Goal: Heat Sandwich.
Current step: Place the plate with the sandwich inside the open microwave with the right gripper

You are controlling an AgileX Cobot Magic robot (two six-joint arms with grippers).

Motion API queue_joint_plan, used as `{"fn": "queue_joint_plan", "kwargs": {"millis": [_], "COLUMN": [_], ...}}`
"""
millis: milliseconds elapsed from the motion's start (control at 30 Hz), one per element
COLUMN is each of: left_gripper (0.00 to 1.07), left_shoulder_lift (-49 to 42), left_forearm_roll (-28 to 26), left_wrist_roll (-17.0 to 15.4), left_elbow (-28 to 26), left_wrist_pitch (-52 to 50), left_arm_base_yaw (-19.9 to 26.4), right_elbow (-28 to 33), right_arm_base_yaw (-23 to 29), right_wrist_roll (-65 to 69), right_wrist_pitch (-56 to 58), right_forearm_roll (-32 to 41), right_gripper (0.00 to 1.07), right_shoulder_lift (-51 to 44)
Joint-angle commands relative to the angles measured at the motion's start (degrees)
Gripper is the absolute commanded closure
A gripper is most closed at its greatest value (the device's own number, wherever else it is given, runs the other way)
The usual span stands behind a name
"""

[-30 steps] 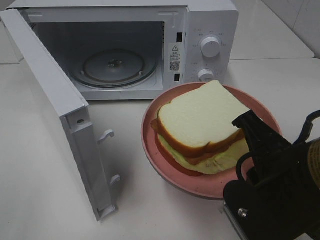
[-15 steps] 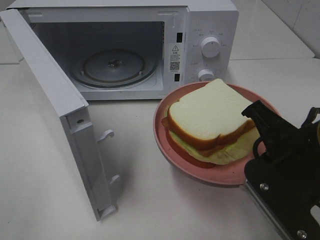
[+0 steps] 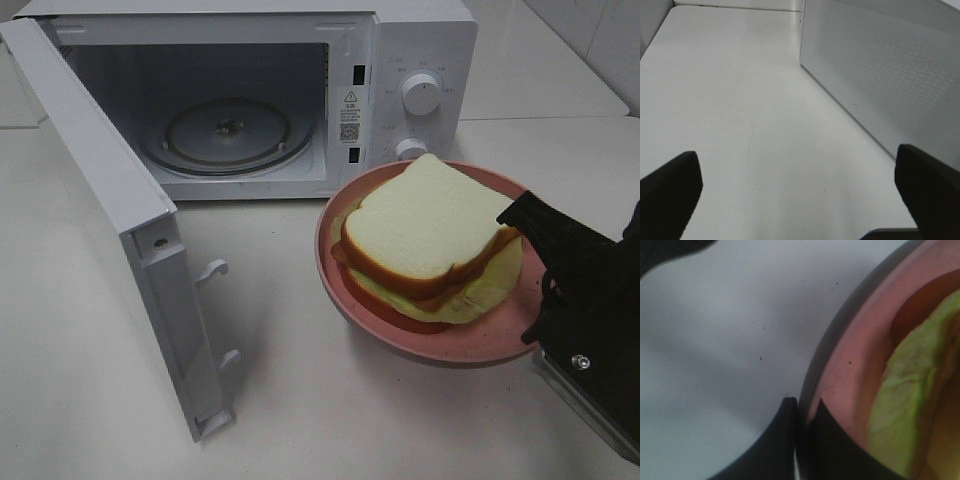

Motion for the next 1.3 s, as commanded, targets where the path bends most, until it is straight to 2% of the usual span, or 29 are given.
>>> {"fn": "queue_joint_plan", "kwargs": {"millis": [33,300,633,967,1300], "left_gripper": [0.09,0.09,0.09,0.09,0.09], "left_shoulder_lift": [-0.9,-0.9,-0.9,-0.9,-0.9], "left_forearm_roll": [-0.1,-0.1,-0.1,-0.1,-0.1], "left_wrist_roll": [0.0,0.0,0.0,0.0,0.0], "left_elbow": [0.1,0.1,0.1,0.1,0.1], "left_wrist_pitch": [-0.7,-0.7,-0.7,-0.7,-0.7], "left_arm_base_yaw": [0.2,0.2,0.2,0.2,0.2], "right_elbow": [0.1,0.1,-2.1,-6.9,-14.4], "right_arm_base_yaw": [-0.6,-0.3,3.6,3.6,3.6], "right_wrist_roll": [-2.8,-1.5,-1.4,-1.1,-2.4], "right_wrist_pitch": [-1.5,-1.7,-3.8,-6.1,-6.3], "right_forearm_roll": [2.4,1.1,1.1,1.7,4.8], "right_gripper": [1.07,1.07,1.07,1.07,1.07], "right_shoulder_lift": [-0.2,1.0,5.6,12.4,19.9]}}
